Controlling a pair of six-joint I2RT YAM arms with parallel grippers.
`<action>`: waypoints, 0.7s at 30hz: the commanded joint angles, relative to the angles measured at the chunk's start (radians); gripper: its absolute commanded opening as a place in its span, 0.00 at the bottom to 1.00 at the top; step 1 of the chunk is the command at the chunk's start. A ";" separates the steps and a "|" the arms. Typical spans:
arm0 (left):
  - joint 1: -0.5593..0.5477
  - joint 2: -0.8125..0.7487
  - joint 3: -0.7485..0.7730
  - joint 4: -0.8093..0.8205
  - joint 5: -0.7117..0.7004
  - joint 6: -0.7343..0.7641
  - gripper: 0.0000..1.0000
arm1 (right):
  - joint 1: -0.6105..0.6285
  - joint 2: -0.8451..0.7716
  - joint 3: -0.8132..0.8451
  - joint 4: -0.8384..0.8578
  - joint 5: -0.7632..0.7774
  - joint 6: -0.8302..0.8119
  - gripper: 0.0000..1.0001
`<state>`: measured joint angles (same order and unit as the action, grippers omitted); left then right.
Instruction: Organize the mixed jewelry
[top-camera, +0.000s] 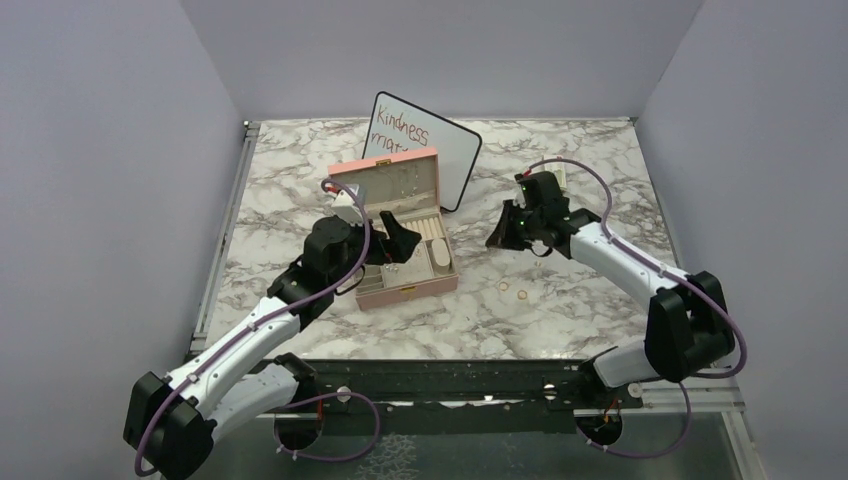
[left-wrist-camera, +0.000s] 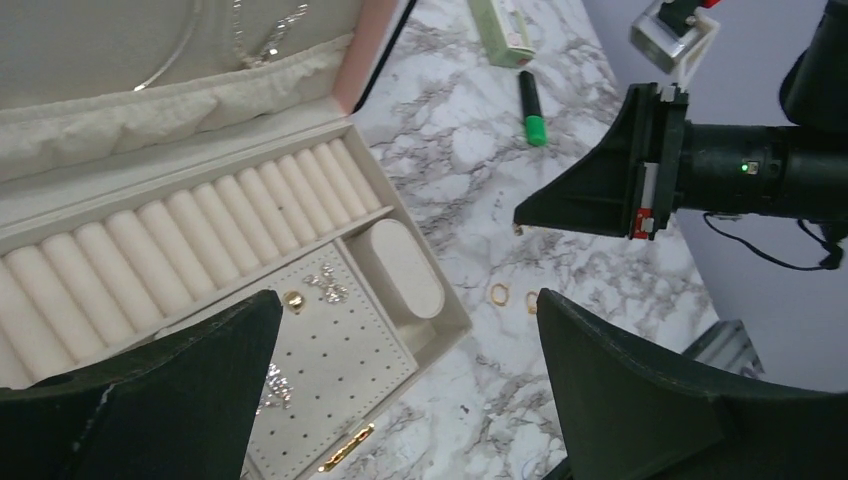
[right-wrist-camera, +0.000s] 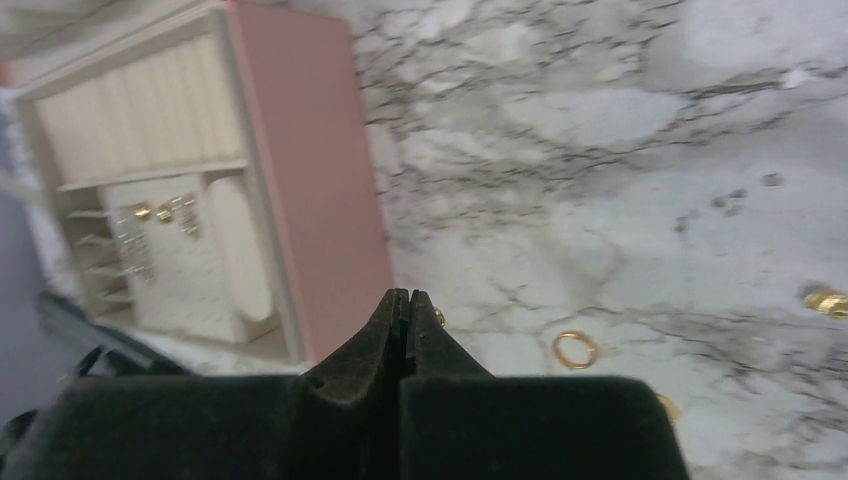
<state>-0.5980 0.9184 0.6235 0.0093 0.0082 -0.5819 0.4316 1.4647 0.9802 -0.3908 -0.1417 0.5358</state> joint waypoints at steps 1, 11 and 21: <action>-0.002 -0.035 -0.023 0.180 0.182 -0.044 0.97 | -0.005 -0.090 -0.054 0.110 -0.332 0.141 0.01; -0.002 -0.029 -0.014 0.353 0.359 -0.149 0.90 | -0.004 -0.204 -0.252 0.750 -0.767 0.671 0.01; -0.004 0.043 0.047 0.425 0.529 -0.189 0.84 | -0.002 -0.212 -0.309 1.057 -0.779 0.983 0.01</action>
<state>-0.5980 0.9405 0.6392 0.3653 0.4477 -0.7422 0.4316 1.2732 0.6994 0.4580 -0.8650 1.3499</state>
